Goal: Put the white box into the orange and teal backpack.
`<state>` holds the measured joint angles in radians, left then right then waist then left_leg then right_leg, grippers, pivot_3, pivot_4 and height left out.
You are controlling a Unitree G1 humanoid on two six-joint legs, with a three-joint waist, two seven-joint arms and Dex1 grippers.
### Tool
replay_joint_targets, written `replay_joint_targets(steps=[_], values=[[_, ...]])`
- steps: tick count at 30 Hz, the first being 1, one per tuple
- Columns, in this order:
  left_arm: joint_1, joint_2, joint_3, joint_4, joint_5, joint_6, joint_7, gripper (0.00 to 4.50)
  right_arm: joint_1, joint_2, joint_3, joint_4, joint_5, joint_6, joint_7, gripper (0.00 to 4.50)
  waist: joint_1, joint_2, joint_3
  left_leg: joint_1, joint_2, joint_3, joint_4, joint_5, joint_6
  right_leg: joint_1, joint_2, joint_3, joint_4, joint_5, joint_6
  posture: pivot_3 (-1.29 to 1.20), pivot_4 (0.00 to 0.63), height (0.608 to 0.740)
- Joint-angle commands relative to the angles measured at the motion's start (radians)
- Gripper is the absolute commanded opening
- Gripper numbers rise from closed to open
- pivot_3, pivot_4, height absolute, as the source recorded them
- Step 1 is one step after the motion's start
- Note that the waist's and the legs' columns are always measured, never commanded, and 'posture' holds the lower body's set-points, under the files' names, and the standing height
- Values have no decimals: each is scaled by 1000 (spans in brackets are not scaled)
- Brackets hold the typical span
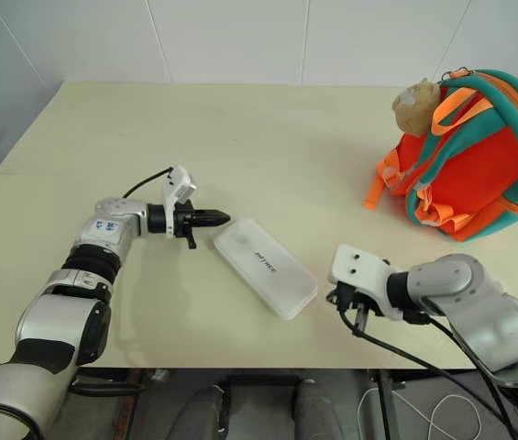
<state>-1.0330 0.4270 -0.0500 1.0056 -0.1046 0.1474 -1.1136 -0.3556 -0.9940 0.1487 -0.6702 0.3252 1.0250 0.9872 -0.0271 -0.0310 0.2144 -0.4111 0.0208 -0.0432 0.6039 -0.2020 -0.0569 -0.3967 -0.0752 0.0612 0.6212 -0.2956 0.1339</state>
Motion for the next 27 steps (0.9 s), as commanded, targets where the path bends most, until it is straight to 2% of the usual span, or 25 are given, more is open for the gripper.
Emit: replay_joint_targets(steps=[1,10,20,27], values=[[-38,-5,2,9,10,-24,-14,23,-7,18,13,-27,14,10,-39,0,1,0,0,0,0,0,0,0,0,0,0,0,0,0,0,0,150,740],[-19,-11,-8,-11,17,-9,-58,23,-32,82,115,19,-10,-6,-129,0,0,0,0,-1,0,0,1,0,0,0,0,0,0,0,0,0,150,740],[25,-1,-42,-101,30,63,-142,23,-84,102,129,60,-12,-30,-153,0,0,0,0,-1,0,-1,1,0,0,0,0,0,0,0,0,0,150,740],[111,37,-74,-317,1,188,-206,23,-104,69,122,107,-30,-80,-123,0,0,0,0,-1,0,-1,1,0,1,0,0,0,0,0,0,0,150,740]])
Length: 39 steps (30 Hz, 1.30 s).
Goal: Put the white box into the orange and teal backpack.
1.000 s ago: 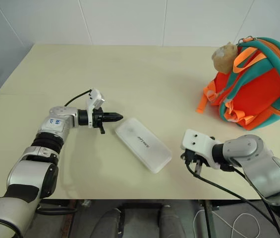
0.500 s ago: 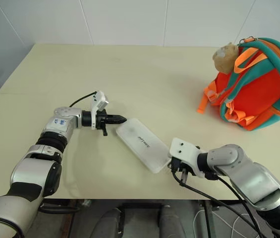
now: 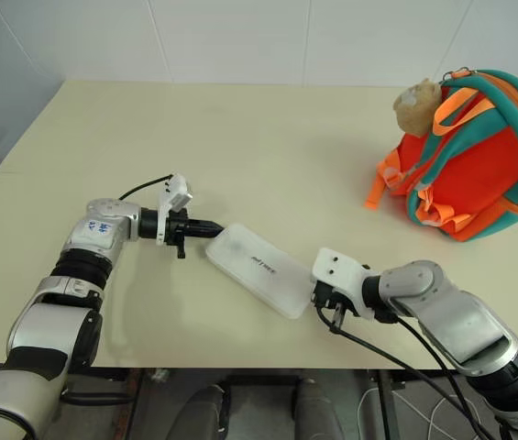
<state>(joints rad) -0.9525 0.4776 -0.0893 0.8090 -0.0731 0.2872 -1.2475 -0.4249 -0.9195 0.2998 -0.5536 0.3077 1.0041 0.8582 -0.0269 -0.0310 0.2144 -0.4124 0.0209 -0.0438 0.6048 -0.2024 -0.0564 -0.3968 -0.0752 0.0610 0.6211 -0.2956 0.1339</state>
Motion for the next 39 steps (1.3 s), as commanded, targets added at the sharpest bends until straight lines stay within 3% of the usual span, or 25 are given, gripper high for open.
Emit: replay_joint_targets(steps=[1,15,28,38,39], values=[[50,-3,-41,-166,-35,72,-82,23,-36,-12,-30,-1,-17,-70,13,0,0,0,0,0,0,0,0,0,0,0,0,0,0,0,0,0,150,740],[245,104,-68,-609,-95,360,-83,23,-62,-37,-20,130,-92,-200,88,0,-1,0,0,0,0,0,0,0,0,0,0,0,0,-1,-1,0,150,740],[262,130,-47,-629,-103,399,-33,23,-51,-37,-30,148,-121,-218,111,0,-1,0,0,0,0,0,0,0,0,0,0,0,0,-1,-1,0,150,740],[242,203,34,-621,-150,466,52,23,-2,-118,-113,115,-119,-216,126,0,-1,0,0,0,0,0,0,0,0,0,0,0,0,-1,-1,0,150,740],[240,213,42,-625,-161,477,51,196,3,-138,-122,126,-129,-239,133,0,-1,0,0,0,0,0,0,0,0,0,0,0,0,-1,-1,0,150,740]])
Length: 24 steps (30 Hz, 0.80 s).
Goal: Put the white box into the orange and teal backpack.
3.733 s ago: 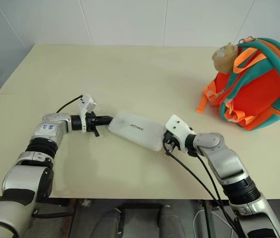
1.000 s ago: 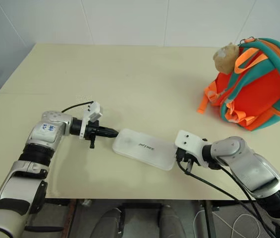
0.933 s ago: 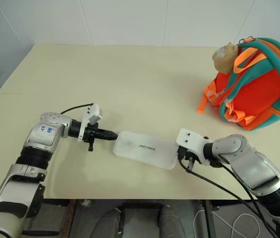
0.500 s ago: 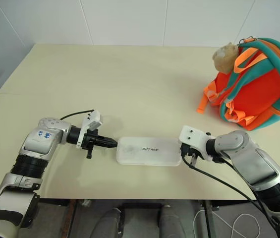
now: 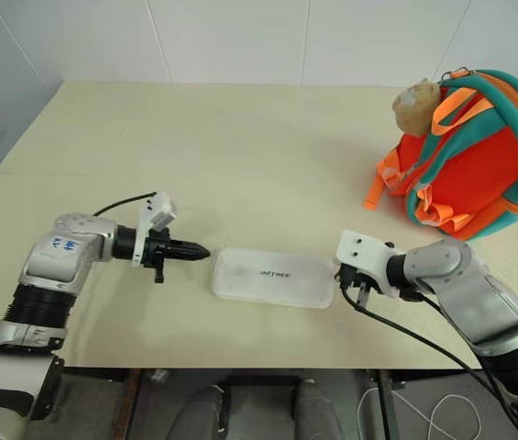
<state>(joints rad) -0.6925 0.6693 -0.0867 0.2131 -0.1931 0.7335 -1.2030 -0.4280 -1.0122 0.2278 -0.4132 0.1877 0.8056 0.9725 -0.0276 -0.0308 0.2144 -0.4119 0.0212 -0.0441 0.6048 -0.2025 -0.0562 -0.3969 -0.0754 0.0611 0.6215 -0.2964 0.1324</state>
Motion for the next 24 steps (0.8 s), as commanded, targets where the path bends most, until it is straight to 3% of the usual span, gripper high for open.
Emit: replay_joint_targets(steps=[1,4,8,14,16,24], values=[[-21,28,44,-34,-48,35,6,411,9,-59,-56,-8,-16,-56,24,0,0,0,0,0,0,0,0,0,0,0,0,0,0,0,0,0,150,740],[-22,60,65,-63,-76,89,22,1252,17,-104,-99,5,-13,-69,35,588,0,0,0,0,0,0,0,0,0,0,0,0,0,-1,-2,0,150,740],[-35,120,95,-94,-120,202,41,2527,59,-162,-168,21,-3,-85,57,1920,-1,0,0,0,0,0,-1,0,0,0,0,0,0,-1,-3,0,150,740],[-48,162,132,-104,-201,331,49,4477,91,-153,-187,27,-7,-95,46,3973,-2,0,0,0,0,0,-1,0,0,0,0,0,0,-2,-3,0,150,740],[-59,160,168,-106,-257,407,53,4500,94,-142,-184,28,-7,-94,37,4478,-3,0,0,0,0,0,0,0,0,0,0,0,0,-2,-3,0,150,740],[-59,145,244,-67,-432,748,88,4500,89,-76,-166,58,-34,-107,-22,4478,-2,0,0,0,0,0,0,0,0,0,0,0,1,-2,-2,0,150,740]])
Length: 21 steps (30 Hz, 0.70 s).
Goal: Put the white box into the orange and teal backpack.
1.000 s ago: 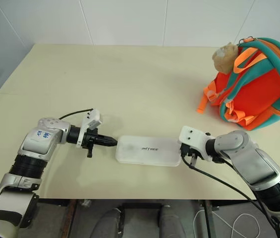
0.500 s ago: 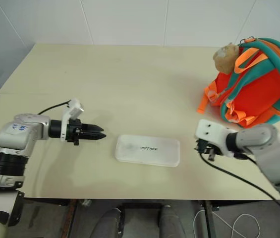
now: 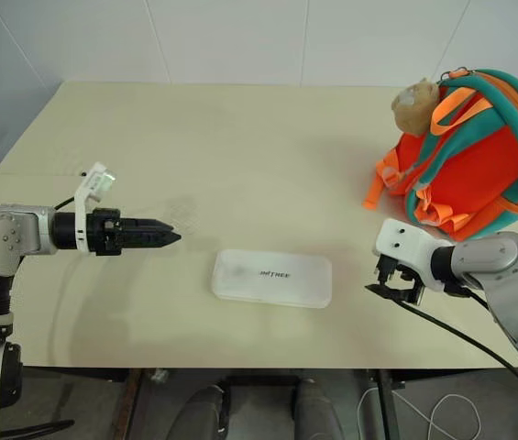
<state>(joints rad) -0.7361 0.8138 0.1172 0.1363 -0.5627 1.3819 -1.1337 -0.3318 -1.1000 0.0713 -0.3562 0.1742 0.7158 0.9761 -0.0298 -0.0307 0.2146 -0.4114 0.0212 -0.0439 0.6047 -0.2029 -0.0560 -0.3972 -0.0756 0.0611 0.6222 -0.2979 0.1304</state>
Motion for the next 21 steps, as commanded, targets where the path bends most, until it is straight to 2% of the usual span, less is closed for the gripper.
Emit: replay_joint_targets(steps=[1,4,15,21], values=[[-16,-8,48,14,-80,140,27,4500,-5,20,-6,0,-22,-16,-32,4478,0,0,0,0,0,0,0,0,0,0,0,0,0,0,0,0,150,740],[-2,-37,54,59,-131,228,58,4500,-2,46,5,-8,-25,-11,-48,4478,1,0,0,0,0,0,0,0,0,0,0,0,1,0,0,0,150,740],[-24,-83,-15,281,-370,233,179,4500,-12,92,32,-9,-40,-12,-70,4478,2,0,0,1,0,0,1,0,0,0,0,0,3,0,0,0,150,740],[-34,-80,-130,332,-410,233,213,4500,-15,100,33,-5,-47,-16,-74,4478,1,0,0,1,0,0,1,0,0,0,0,0,3,0,0,0,150,740]])
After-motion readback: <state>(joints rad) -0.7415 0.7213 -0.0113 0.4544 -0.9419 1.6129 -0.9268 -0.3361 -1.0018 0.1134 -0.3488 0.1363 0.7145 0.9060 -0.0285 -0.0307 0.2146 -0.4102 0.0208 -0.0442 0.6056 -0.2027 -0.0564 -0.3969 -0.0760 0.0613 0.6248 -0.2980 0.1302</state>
